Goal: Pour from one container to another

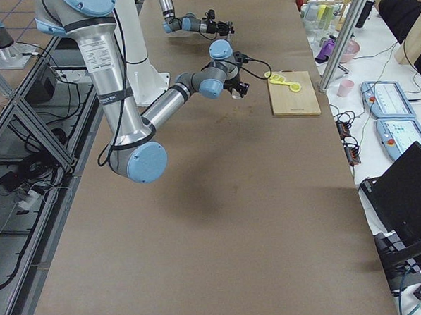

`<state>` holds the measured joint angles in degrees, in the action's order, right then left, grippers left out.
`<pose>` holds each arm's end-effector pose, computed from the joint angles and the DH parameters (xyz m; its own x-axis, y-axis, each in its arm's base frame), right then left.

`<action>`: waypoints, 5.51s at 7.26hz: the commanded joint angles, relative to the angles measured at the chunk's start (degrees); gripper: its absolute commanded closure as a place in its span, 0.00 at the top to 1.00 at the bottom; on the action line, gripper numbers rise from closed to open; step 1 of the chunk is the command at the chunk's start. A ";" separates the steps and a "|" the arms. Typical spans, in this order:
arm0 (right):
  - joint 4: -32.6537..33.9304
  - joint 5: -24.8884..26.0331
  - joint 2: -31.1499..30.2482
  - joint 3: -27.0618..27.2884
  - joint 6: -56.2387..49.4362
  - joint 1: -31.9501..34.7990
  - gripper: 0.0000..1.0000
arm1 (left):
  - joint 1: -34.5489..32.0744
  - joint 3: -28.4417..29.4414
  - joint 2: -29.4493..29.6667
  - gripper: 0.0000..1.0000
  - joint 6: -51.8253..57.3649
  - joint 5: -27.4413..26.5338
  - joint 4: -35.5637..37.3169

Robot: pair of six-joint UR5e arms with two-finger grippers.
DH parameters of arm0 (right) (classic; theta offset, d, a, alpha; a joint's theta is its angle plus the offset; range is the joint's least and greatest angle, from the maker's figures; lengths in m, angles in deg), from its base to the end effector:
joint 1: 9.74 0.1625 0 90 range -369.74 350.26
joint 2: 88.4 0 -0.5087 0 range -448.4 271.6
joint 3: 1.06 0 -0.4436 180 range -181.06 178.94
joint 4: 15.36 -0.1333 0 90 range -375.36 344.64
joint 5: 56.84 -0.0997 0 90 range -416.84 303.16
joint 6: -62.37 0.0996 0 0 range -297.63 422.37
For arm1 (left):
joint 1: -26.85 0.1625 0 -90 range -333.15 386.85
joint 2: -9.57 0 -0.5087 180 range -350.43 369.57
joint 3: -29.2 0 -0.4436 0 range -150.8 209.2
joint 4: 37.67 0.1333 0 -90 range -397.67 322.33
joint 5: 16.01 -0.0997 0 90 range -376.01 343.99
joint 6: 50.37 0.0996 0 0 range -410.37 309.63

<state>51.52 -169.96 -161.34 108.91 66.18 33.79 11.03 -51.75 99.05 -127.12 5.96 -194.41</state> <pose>-0.3937 -0.5039 0.3408 0.4096 -0.8766 0.2526 0.3344 0.4019 0.8524 0.4370 -0.3584 0.6814 0.7029 -0.1101 -0.7027 0.7095 0.1775 0.6820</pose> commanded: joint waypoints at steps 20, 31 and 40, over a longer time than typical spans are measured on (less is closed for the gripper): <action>5.37 -4.29 1.75 -0.46 0.59 3.31 0.00 | 0.00 -11.69 11.92 0.00 30.37 16.93 7.33; 5.29 -7.55 3.86 -0.90 -9.34 0.41 0.00 | -10.37 6.29 41.62 0.00 61.46 56.22 3.67; 7.22 -9.13 5.09 -1.69 -18.29 1.29 0.00 | -10.55 20.04 50.79 0.00 60.85 63.98 -15.51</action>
<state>58.31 -179.00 -156.40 107.44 50.44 34.86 0.28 -32.07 149.54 -66.18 69.79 -208.29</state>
